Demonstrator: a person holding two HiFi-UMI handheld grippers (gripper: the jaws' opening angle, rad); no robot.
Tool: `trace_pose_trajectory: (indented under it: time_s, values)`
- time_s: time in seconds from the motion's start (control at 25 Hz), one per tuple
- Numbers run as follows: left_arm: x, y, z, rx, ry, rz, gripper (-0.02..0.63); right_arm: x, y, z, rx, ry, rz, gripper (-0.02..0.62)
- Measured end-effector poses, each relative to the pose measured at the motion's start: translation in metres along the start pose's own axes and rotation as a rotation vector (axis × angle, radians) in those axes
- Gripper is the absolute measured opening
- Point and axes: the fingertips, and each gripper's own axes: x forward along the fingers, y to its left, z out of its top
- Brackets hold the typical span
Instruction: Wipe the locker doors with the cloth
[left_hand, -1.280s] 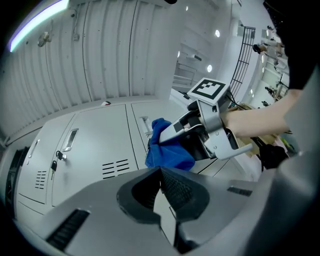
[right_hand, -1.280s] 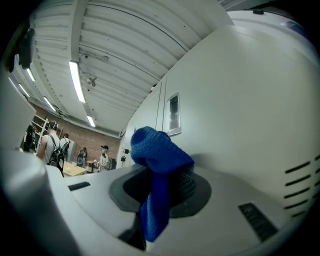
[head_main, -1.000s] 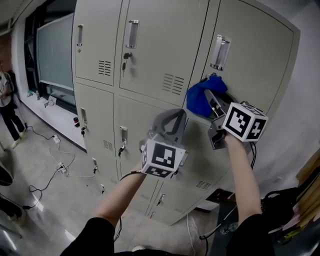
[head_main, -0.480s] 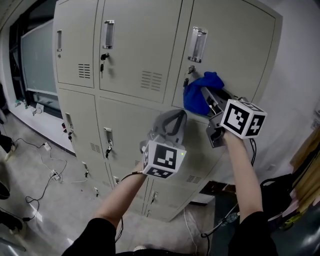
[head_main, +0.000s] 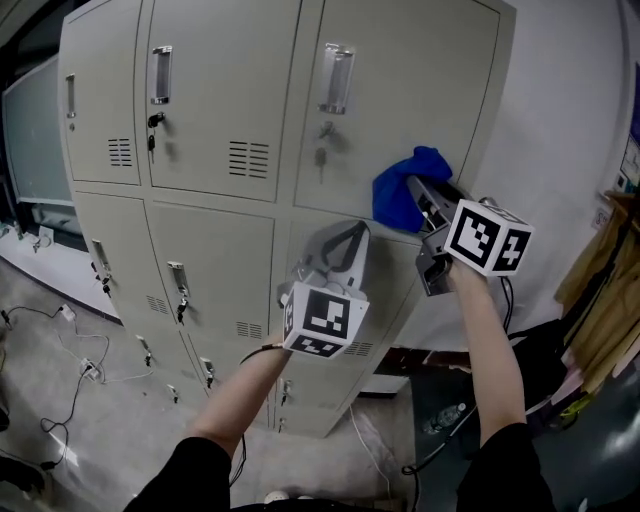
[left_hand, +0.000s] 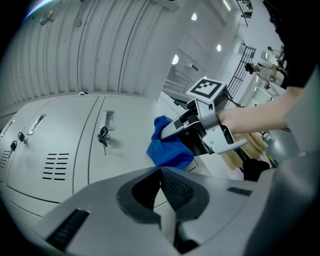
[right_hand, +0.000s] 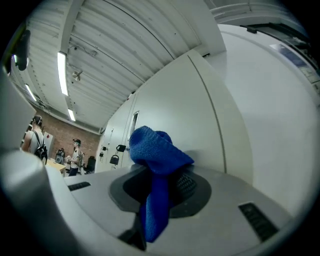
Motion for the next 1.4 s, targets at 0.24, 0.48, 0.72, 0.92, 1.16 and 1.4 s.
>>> trace_pose_trajectory:
  time_s: [0.24, 0.48, 0.72, 0.92, 1.16, 1.4]
  values:
    - [0.012, -0.028, 0.006, -0.027, -0.023, -0.053, 0.009, -0.031, -0.041, 0.002, 0.004, 0.003, -0.109, 0.078]
    - [0.019, -0.045, 0.008, -0.041, -0.032, -0.087, 0.009, -0.057, -0.070, 0.007, 0.013, -0.009, -0.186, 0.078]
    - [0.022, -0.047, 0.007, -0.049, -0.035, -0.093, 0.009, -0.062, -0.080, 0.008, 0.011, -0.014, -0.213, 0.078]
    - [0.018, -0.036, 0.004, -0.047, -0.027, -0.075, 0.009, -0.059, -0.061, 0.005, 0.046, -0.018, -0.169, 0.078]
    - [0.004, -0.003, -0.010, -0.047, 0.008, -0.008, 0.009, -0.013, 0.009, -0.013, 0.038, 0.020, 0.025, 0.078]
    - [-0.025, 0.046, -0.030, -0.015, 0.063, 0.087, 0.009, 0.044, 0.064, -0.043, 0.047, 0.053, 0.163, 0.078]
